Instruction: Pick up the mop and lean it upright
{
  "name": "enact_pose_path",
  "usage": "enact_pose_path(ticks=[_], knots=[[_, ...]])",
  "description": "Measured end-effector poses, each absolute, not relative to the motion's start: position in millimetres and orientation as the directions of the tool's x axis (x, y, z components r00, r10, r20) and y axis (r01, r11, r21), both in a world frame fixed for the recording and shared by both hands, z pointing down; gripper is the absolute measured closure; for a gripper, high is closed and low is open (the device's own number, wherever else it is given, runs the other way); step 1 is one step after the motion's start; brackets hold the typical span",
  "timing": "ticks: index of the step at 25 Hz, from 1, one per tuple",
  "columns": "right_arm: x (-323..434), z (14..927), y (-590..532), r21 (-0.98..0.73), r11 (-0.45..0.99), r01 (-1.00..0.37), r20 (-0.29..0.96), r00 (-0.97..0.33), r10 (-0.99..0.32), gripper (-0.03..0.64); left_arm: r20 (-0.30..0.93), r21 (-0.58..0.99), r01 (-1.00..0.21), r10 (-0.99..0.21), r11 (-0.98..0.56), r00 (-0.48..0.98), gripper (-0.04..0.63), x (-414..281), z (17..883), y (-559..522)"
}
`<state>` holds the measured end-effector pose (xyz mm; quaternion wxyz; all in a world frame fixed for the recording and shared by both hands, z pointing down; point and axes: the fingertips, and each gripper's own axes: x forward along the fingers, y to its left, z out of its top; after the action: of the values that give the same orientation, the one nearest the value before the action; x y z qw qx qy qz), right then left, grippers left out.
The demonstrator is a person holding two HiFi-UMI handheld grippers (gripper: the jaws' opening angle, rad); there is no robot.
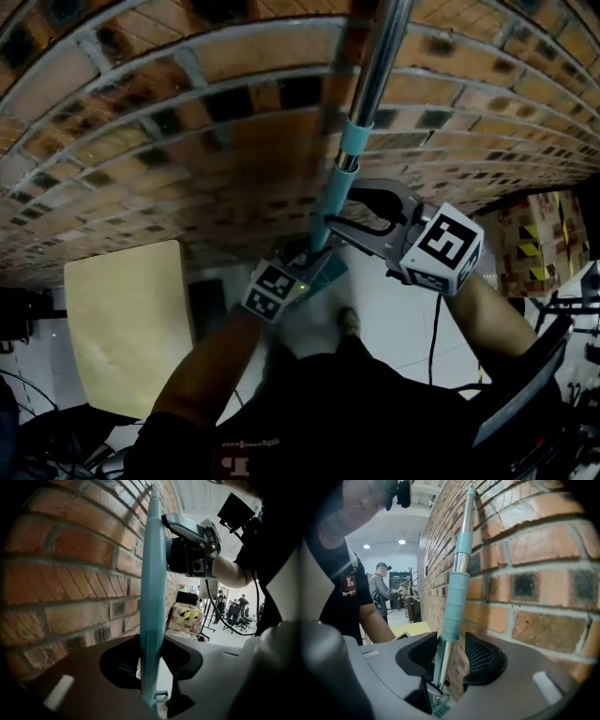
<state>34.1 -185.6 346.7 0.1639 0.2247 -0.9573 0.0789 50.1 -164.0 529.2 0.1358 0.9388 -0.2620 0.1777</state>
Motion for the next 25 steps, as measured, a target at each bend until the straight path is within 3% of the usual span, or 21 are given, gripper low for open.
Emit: enact_pose_path(ticks=[10, 20, 25], knots=[[70.3, 468.2, -180.1, -0.188, 0.828, -0.528, 0.306, -0.833, -0.461, 0.422, 0.429, 0.153, -0.534, -0.431, -0.831, 0.794, 0.471, 49.9, 625.4, -170.4], [178.2, 678.0, -149.8, -0.234, 0.561, -0.794, 0.565, -0.58, -0.587, 0.473, 0.467, 0.168, -0.567, -0.442, -0.806, 0.766, 0.471, 41.0, 738.2, -172.6], [209.4, 763.6, -130.3, -0.216, 0.486, -0.847, 0.661, -0.493, -0.566, 0.48, 0.485, 0.166, -0.564, -0.431, -0.809, 0.761, 0.471, 39.0, 791.3, -177.5]])
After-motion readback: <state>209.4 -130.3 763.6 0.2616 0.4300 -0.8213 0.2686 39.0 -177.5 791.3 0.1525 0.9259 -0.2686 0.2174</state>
